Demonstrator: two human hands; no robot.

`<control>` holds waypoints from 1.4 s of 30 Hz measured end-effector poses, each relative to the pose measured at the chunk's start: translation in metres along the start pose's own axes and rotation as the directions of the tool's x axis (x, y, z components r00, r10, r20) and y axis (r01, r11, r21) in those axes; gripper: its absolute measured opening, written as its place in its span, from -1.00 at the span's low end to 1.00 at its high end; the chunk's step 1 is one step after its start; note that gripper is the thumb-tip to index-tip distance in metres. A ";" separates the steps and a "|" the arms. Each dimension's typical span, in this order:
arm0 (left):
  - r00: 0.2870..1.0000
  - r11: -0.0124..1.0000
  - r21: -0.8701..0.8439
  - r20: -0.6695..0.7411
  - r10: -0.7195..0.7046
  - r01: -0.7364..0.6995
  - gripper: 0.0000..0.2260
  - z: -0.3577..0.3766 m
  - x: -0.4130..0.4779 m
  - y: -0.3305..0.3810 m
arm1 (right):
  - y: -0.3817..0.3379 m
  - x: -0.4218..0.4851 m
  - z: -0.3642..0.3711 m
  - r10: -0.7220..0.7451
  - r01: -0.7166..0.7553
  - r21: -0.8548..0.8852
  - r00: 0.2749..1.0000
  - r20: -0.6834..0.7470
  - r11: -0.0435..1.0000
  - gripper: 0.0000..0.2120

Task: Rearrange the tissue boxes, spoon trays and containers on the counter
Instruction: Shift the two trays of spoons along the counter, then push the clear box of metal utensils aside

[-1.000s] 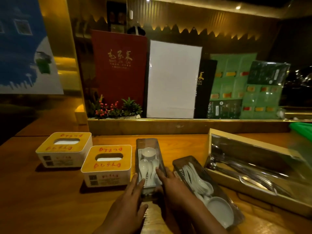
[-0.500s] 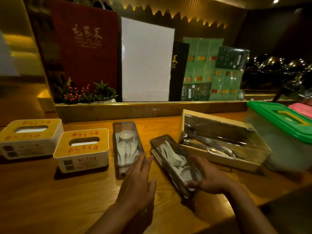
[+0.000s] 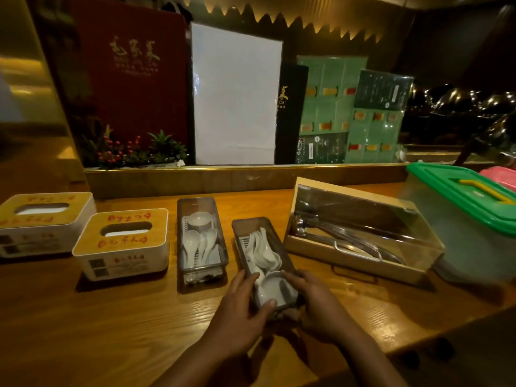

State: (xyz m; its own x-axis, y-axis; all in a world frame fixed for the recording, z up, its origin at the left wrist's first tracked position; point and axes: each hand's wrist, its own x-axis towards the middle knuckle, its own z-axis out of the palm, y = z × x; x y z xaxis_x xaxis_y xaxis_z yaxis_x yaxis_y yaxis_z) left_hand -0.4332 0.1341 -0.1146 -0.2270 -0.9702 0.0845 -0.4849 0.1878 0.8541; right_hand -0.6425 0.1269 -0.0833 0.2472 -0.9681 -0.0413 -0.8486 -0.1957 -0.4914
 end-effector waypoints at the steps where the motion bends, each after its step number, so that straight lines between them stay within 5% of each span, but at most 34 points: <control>1: 1.000 1.000 0.009 -0.019 -0.011 0.011 -0.27 0.001 0.002 0.001 | -0.003 0.004 0.004 -0.013 0.013 0.005 1.000 -0.019 1.000 -0.25; 12: 0.947 0.989 -0.035 -0.285 -0.145 0.141 -0.36 0.029 0.021 0.011 | 0.027 0.033 -0.010 -0.229 0.231 -0.002 0.967 0.109 0.973 -0.22; 17: 0.875 0.970 0.155 -0.474 -0.095 0.189 -0.43 0.057 0.025 0.048 | 0.078 0.027 -0.075 -0.320 0.324 0.018 0.921 0.223 0.946 -0.15; 19: 0.842 0.965 0.215 -0.539 -0.008 0.147 -0.47 0.050 0.024 0.056 | 0.081 0.031 -0.095 -0.299 0.303 -0.014 0.946 0.127 0.953 -0.24; 22: 0.843 0.964 0.250 -0.534 0.062 0.088 -0.49 0.046 0.057 0.077 | 0.108 0.020 -0.123 -0.240 0.251 0.028 0.947 -0.215 0.967 -0.41; 26: 0.871 0.975 0.221 -0.479 0.105 0.004 -0.52 0.055 0.120 0.106 | 0.170 0.000 -0.154 -0.047 0.018 -0.050 0.744 -0.667 0.999 -0.53; 29: 0.914 0.983 0.171 -0.406 0.007 0.069 -0.46 0.062 0.161 0.114 | 0.208 -0.022 -0.159 0.183 -0.270 -0.020 0.703 -0.688 0.963 -0.46; 31: 0.940 0.985 0.144 -0.340 -0.038 0.092 -0.46 0.071 0.175 0.114 | 0.224 -0.030 -0.157 0.232 -0.339 -0.047 0.731 -0.642 0.940 -0.42; 38: 0.918 0.969 0.205 -0.395 -0.046 0.137 -0.48 0.100 0.163 0.109 | 0.251 -0.015 -0.167 0.216 -0.273 -0.013 0.788 -0.577 0.962 -0.58; 42: 0.895 0.960 0.242 -0.446 -0.021 0.143 -0.50 0.115 0.143 0.111 | 0.263 0.004 -0.181 0.251 -0.196 0.157 0.793 -0.555 0.968 -0.62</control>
State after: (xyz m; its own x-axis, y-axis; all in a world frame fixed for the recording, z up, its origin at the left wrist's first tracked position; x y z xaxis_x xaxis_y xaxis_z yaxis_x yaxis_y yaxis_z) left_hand -0.6168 0.0341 -0.0667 0.1840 -0.9402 0.2867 -0.7025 0.0783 0.7074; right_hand -0.9494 0.0433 -0.0553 -0.2764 -0.9036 0.3273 -0.7964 0.0248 -0.6042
